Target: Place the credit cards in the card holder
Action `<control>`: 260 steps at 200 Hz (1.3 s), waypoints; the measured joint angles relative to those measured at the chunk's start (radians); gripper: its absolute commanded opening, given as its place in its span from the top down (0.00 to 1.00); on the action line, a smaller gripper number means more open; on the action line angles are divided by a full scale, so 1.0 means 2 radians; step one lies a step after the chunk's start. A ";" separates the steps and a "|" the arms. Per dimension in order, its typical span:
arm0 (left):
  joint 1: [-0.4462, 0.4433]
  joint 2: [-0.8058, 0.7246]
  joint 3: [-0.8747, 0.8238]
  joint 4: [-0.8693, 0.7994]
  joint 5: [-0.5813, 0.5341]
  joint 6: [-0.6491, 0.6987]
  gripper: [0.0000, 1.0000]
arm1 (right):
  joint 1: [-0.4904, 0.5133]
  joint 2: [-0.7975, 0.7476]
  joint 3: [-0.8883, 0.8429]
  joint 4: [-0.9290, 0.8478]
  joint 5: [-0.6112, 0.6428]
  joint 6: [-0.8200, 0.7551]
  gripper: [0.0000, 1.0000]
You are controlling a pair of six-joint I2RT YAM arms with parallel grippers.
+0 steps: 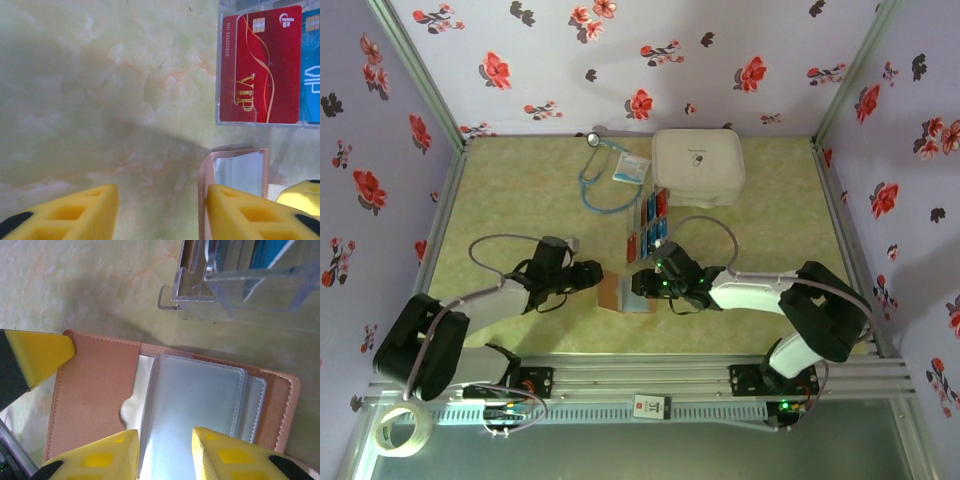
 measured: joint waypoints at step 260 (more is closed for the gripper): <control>-0.076 -0.021 -0.015 0.066 0.017 -0.104 0.39 | 0.001 -0.113 -0.016 -0.069 0.027 0.004 0.71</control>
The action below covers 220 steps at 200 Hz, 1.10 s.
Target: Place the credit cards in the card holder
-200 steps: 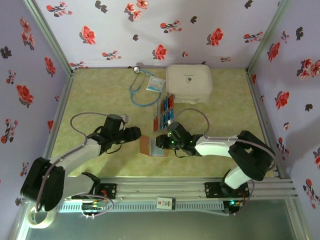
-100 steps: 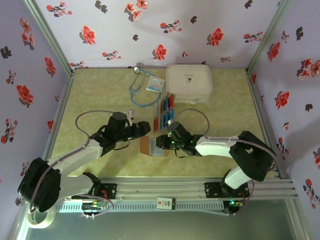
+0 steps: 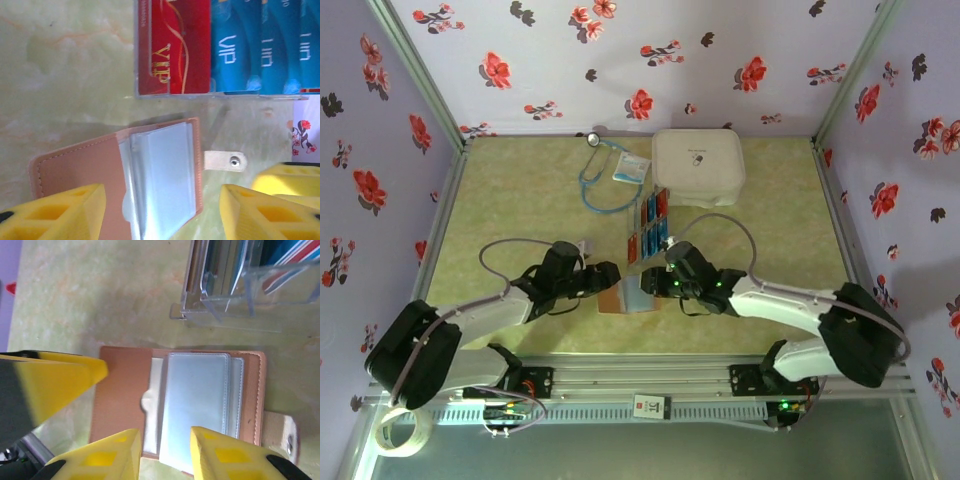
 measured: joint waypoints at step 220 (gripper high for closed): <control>-0.004 -0.004 0.031 -0.017 -0.009 0.014 0.41 | 0.027 0.086 -0.019 0.005 0.023 0.007 0.83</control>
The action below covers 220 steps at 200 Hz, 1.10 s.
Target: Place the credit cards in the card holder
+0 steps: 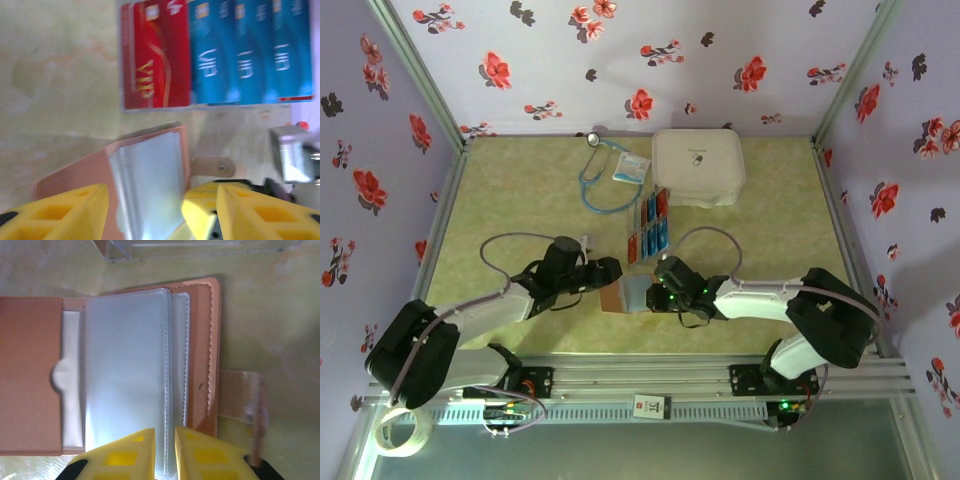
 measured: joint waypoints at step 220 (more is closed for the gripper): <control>-0.060 0.048 -0.065 0.085 -0.055 -0.051 0.43 | 0.021 -0.001 -0.039 0.078 0.002 0.050 0.86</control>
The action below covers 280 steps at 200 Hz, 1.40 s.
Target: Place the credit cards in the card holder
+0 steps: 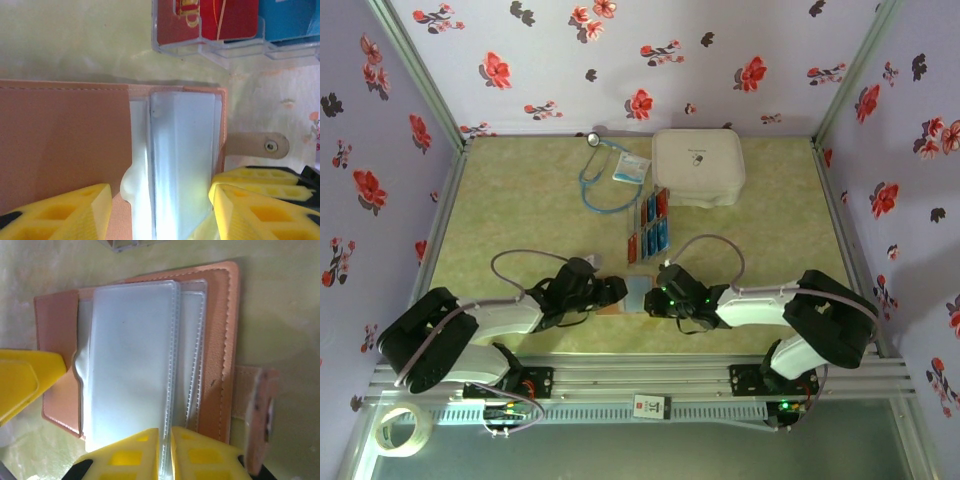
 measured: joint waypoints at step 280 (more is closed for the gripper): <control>0.018 -0.030 -0.029 0.005 0.002 0.041 0.45 | -0.018 0.048 0.109 -0.088 0.001 -0.046 0.80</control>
